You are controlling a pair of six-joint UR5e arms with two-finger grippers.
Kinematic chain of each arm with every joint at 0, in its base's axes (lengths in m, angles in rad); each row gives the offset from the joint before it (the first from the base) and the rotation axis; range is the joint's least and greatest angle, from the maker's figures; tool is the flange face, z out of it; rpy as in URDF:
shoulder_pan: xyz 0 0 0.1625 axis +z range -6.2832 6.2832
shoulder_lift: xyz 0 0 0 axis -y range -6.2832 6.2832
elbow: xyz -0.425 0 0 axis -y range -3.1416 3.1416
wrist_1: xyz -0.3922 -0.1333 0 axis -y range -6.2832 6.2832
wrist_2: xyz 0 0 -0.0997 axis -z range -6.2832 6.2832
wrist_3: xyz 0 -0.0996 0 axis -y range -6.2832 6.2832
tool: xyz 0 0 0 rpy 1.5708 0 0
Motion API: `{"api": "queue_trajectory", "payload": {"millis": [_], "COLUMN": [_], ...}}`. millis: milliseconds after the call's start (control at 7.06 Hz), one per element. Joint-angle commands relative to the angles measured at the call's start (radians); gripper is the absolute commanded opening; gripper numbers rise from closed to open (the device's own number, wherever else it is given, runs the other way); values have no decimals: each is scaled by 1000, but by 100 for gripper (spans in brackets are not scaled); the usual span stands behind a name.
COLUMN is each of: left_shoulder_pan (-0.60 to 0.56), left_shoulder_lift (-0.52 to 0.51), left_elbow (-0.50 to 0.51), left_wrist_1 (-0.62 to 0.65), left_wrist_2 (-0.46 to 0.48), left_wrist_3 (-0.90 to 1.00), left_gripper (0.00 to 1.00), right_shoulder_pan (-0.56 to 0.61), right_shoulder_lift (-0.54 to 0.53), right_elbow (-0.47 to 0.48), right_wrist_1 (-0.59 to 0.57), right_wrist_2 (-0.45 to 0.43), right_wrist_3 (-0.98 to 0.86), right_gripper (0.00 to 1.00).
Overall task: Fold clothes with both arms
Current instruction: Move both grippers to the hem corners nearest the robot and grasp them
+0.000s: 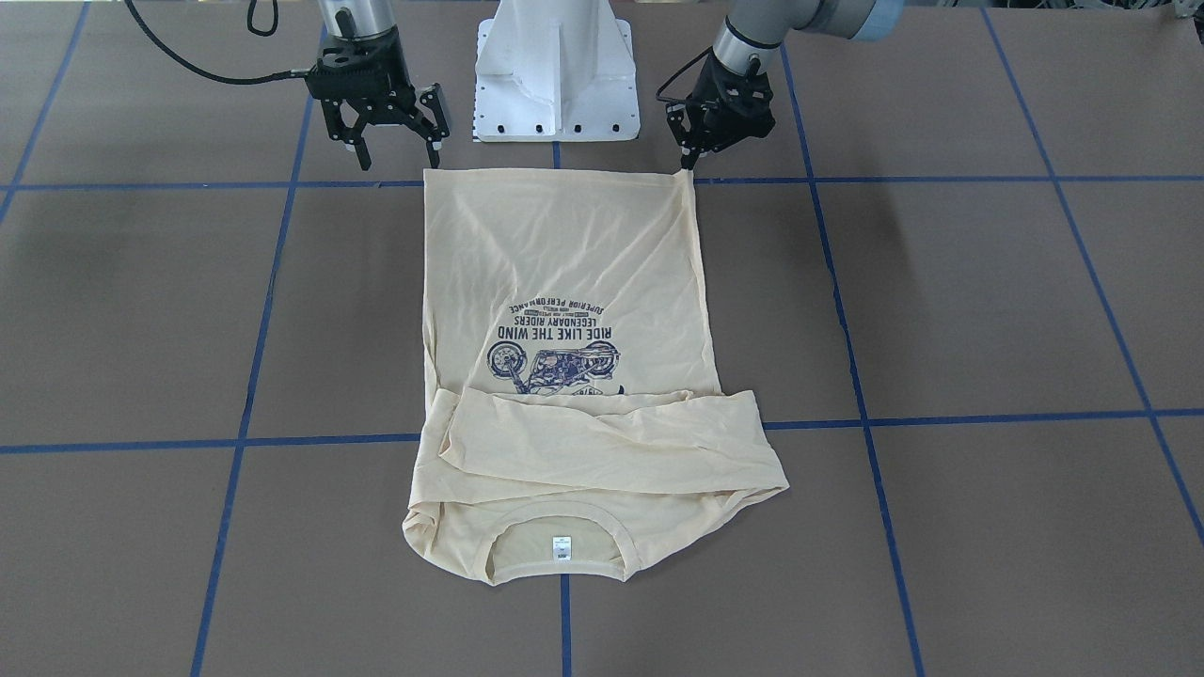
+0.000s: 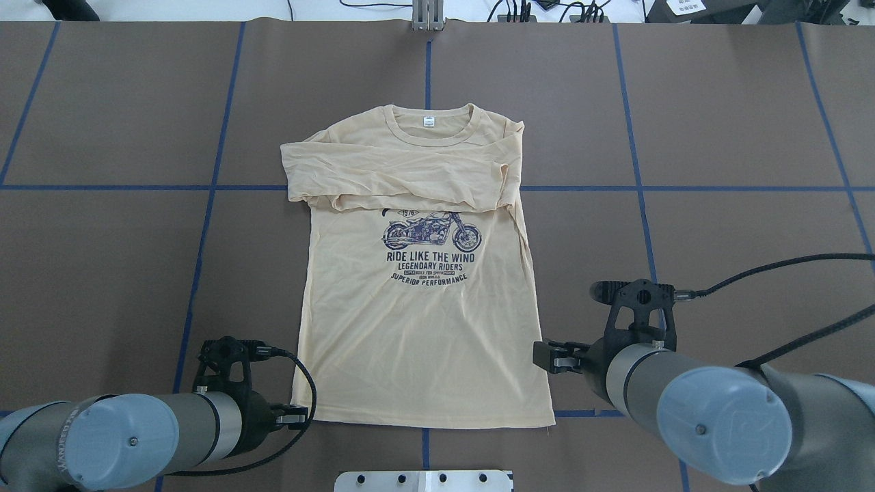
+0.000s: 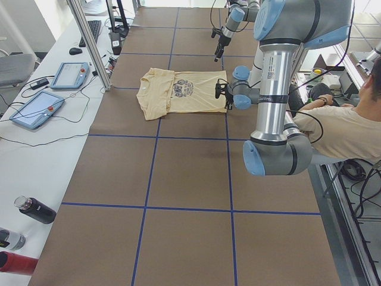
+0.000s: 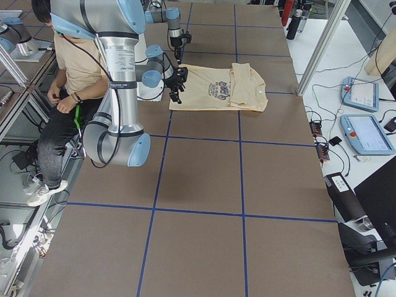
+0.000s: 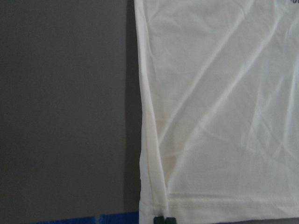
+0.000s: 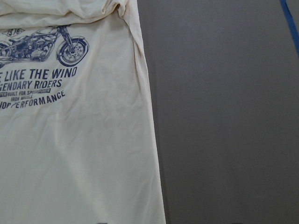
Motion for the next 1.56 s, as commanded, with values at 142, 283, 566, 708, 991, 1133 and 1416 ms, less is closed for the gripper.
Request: {"api": "queue_trajectory", "payload": {"millis": [142,283,566,708,991,1133,1416], "left_shoulder_pan": [0,0,0,0,0,0,0], "left_shoulder_lift": [0,0,0,0,1,1,1], "left_elbow": [-1,1,1,1,1,1,1], "left_wrist_1": [0,0,0,0,0,0,0], "left_wrist_2": [1,1,1,1,1,1,1], "left_wrist_3": [-6,-7,-9,-9,-7,-7,-7], "left_gripper": [0,0,0,0,0,0,0], "right_shoulder_pan": [-111,-117,-125,-131,-137,-139,-145], "right_shoulder_lift": [1,0,0,-2,-2,1,3], "right_elbow": [-86,-94,-109,-109,-109,-115,-129], "right_wrist_1": [47,47,47,47,46,46,47], "right_wrist_2": [-87,-89,-90,-92,-99,-99,-99], "right_wrist_3": [66,66,67,67,69,69,67], "right_gripper": [53,51,50,50,46,44,44]}}
